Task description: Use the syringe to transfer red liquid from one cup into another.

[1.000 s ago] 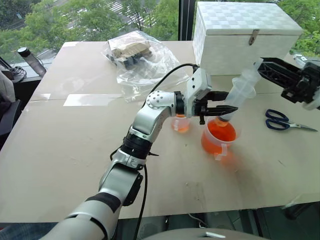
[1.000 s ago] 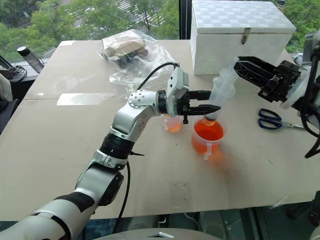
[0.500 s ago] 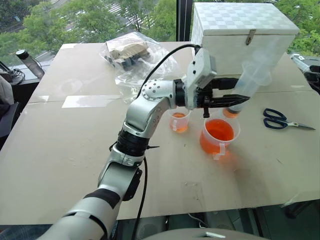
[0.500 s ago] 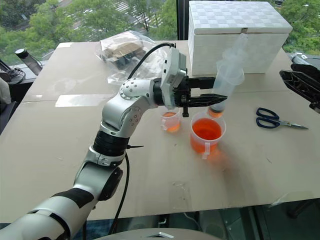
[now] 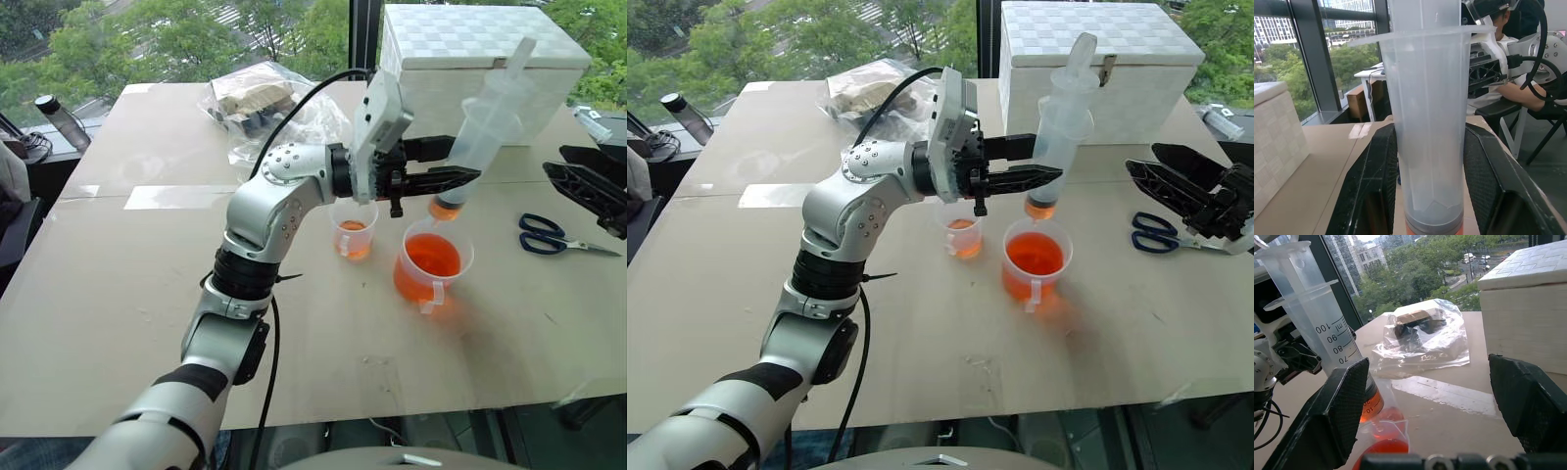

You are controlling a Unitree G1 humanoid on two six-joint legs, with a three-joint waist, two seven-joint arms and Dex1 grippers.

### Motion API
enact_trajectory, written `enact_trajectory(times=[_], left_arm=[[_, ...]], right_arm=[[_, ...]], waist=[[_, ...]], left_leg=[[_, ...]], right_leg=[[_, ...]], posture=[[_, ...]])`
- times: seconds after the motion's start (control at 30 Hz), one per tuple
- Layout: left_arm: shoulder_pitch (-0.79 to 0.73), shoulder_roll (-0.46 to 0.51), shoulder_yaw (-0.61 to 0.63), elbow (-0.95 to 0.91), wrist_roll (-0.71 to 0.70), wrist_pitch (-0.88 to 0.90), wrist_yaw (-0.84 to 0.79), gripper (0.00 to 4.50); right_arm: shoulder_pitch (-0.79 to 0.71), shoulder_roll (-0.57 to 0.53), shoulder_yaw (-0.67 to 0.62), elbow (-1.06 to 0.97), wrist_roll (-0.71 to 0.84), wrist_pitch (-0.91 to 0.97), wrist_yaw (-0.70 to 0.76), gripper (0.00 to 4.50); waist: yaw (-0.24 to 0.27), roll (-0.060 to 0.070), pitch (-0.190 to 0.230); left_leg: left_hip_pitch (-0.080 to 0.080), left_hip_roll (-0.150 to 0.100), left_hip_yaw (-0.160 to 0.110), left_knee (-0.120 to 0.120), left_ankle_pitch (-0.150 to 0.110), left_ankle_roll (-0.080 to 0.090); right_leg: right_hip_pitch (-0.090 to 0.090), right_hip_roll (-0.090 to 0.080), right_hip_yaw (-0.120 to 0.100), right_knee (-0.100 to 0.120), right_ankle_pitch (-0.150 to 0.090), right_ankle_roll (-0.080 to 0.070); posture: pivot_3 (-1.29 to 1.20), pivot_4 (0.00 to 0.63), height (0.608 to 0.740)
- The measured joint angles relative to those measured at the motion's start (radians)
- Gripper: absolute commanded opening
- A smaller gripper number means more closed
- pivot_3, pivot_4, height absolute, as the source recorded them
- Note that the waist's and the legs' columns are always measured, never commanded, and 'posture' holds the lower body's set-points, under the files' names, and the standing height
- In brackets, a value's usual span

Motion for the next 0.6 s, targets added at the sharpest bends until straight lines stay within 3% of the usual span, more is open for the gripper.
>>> enact_trajectory(times=[0.3,0.37,0.6], left_arm=[[-0.014,0.140,0.082,0.019,0.016,-0.007,0.024,1.39],[-0.004,0.204,0.098,0.042,0.035,-0.025,0.024,1.39],[0.050,0.220,0.116,0.060,0.046,-0.038,0.032,1.39]], right_arm=[[-0.120,0.025,0.077,-0.012,0.000,-0.024,-0.035,4.16],[-0.207,0.061,0.145,-0.010,-0.011,-0.031,-0.047,4.16],[-0.437,0.137,0.289,0.012,-0.100,-0.078,-0.089,4.16]], waist=[[-0.003,0.000,0.000],[-0.002,0.000,0.000],[0.005,0.000,0.001]], left_leg=[[0.000,0.000,0.000,0.000,0.000,0.000],[0.000,0.000,0.000,0.000,0.000,0.000],[-0.001,0.000,-0.001,0.000,0.000,0.000]], right_leg=[[0.000,0.000,0.000,0.000,0.000,0.000],[-0.001,0.000,0.000,0.000,0.000,0.000],[-0.002,-0.001,-0.002,0.000,0.000,0.000]], posture=[[0.00,0.150,0.740],[0.00,0.150,0.740],[0.00,0.150,0.740]])
